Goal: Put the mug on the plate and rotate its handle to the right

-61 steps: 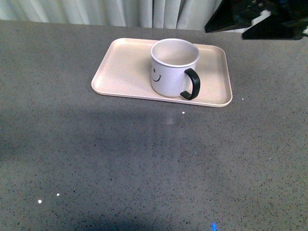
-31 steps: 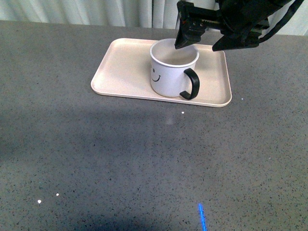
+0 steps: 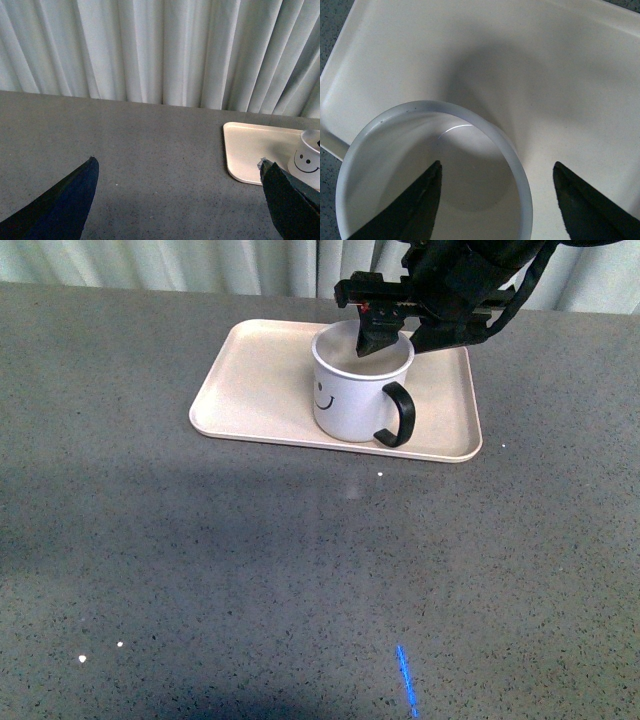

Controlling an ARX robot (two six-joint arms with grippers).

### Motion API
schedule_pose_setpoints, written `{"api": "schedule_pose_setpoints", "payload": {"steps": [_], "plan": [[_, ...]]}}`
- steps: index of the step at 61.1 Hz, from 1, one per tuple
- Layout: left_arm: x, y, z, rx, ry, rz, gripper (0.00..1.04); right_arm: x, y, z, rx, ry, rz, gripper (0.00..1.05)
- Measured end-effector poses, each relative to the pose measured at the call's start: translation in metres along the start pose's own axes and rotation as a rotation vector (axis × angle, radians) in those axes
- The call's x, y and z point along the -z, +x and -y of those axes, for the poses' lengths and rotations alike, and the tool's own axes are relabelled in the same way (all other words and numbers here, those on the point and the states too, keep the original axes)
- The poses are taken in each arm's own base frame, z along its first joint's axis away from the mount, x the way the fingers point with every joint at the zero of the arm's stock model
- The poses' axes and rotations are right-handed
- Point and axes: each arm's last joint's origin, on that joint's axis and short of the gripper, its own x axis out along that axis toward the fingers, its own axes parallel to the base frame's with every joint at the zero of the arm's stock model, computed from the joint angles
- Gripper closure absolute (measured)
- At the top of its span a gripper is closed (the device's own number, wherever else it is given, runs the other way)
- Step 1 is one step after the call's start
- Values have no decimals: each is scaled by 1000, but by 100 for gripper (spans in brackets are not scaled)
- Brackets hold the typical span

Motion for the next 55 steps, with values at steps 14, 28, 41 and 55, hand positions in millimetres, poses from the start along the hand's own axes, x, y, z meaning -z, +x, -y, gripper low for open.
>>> {"api": "schedule_pose_setpoints", "payload": {"steps": [14, 28, 41, 55], "plan": [[0, 0, 0, 0, 0, 0, 9, -4, 4, 1, -9, -16, -34, 81], [0, 0, 0, 0, 0, 0, 9, -20, -2, 13, -38, -175, -31, 103], [0, 0, 0, 0, 0, 0, 9, -42, -5, 32, -75, -356, 5, 103], [0, 0, 0, 0, 0, 0, 9, -55, -11, 36, -188, -586, 31, 103]]}}
